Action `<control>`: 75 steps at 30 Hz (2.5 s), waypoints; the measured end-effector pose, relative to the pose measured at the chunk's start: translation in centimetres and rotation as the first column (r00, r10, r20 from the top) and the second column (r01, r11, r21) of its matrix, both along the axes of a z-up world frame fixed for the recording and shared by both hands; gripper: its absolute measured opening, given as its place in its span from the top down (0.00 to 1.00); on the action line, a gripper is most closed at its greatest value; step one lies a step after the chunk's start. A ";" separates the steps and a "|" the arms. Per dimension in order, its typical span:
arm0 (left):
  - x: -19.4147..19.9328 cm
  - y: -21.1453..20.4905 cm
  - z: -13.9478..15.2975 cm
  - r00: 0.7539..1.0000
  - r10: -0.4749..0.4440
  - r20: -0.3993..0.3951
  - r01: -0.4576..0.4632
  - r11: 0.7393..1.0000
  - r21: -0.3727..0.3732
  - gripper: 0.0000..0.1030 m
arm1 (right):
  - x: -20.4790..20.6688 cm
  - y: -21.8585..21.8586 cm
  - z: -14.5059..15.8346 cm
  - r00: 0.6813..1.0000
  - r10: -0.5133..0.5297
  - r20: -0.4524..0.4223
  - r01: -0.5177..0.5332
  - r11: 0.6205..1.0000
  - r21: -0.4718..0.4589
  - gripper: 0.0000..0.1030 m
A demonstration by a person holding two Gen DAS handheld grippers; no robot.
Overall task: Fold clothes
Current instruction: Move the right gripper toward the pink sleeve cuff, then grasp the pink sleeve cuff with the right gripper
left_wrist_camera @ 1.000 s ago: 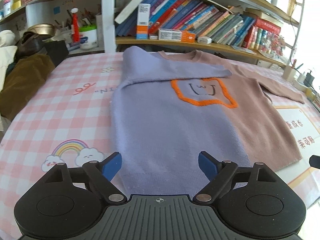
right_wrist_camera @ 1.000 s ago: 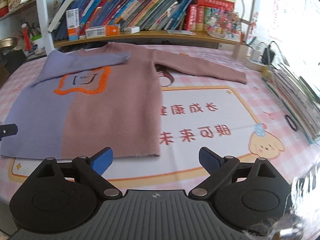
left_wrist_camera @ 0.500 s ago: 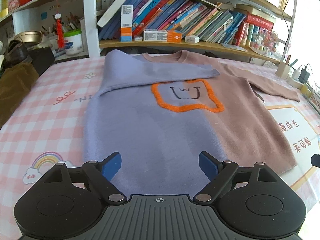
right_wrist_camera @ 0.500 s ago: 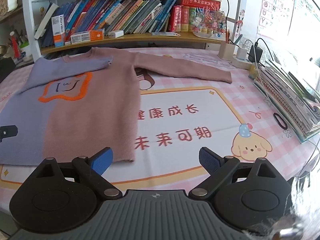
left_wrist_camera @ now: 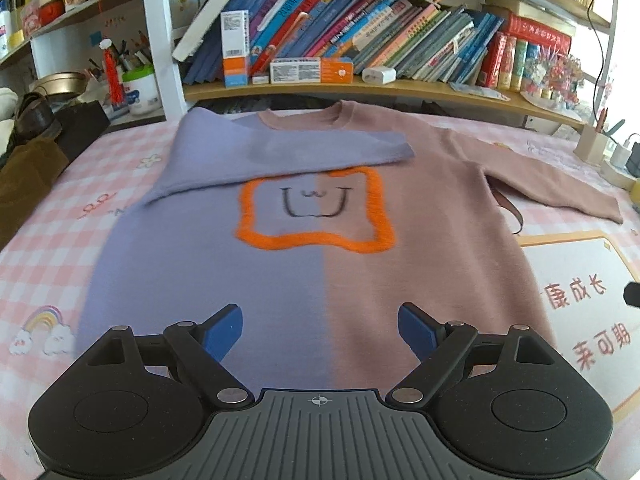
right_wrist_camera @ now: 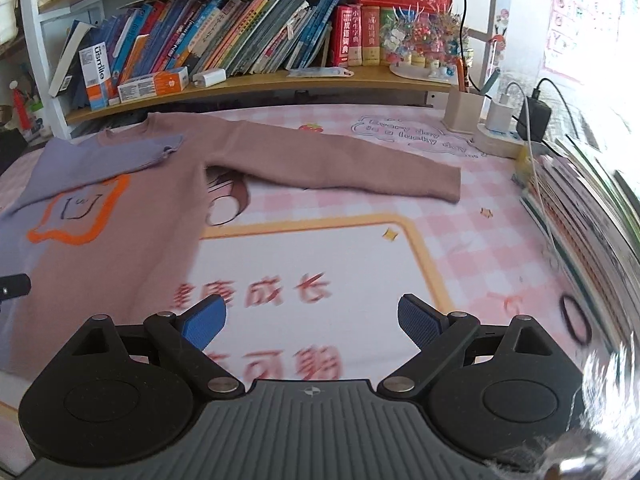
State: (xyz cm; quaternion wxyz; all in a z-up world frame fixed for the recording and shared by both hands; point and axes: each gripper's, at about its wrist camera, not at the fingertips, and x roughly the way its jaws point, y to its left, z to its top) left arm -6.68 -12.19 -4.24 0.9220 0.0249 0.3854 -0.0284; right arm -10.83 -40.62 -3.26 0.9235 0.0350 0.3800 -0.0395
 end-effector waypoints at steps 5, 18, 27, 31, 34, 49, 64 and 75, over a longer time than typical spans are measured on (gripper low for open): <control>0.0 -3.1 -0.5 0.998 0.065 -0.017 -0.065 0.998 0.011 0.15 | 2.1 -3.6 -0.5 0.999 0.053 -0.011 -0.053 0.998 0.017 0.09; -0.6 -6.6 -0.6 0.983 0.178 -0.043 -0.176 0.984 0.041 0.15 | 5.9 -10.4 -2.2 0.995 0.091 -0.031 -0.089 0.994 0.061 0.10; -1.4 -8.0 -0.4 0.982 0.190 -0.025 -0.188 0.980 0.063 0.15 | 8.9 -13.3 -3.2 0.995 0.090 -0.031 -0.087 0.993 0.083 0.13; -1.7 -8.0 -0.3 0.978 0.206 -0.024 -0.204 0.977 0.066 0.15 | 10.1 -14.0 -3.2 0.996 0.085 -0.023 -0.082 0.992 0.097 0.18; -1.9 -7.9 -0.3 0.976 0.217 -0.019 -0.215 0.974 0.071 0.15 | 10.7 -14.3 -3.1 0.996 0.083 -0.018 -0.080 0.992 0.102 0.21; -2.7 -7.8 -0.3 0.965 0.259 0.027 -0.261 0.963 0.067 0.15 | 12.7 -15.2 -3.9 0.996 0.080 -0.040 -0.075 0.992 0.099 0.39; -2.0 -7.7 -0.1 0.966 0.257 0.020 -0.258 0.962 0.089 0.15 | 15.1 -16.3 -4.4 1.000 0.027 0.012 -0.029 0.966 0.258 0.55; -2.2 -7.2 0.0 0.962 0.274 0.021 -0.275 0.957 0.094 0.15 | 15.3 -13.6 -4.2 0.995 0.103 -0.005 -0.093 0.919 0.382 0.53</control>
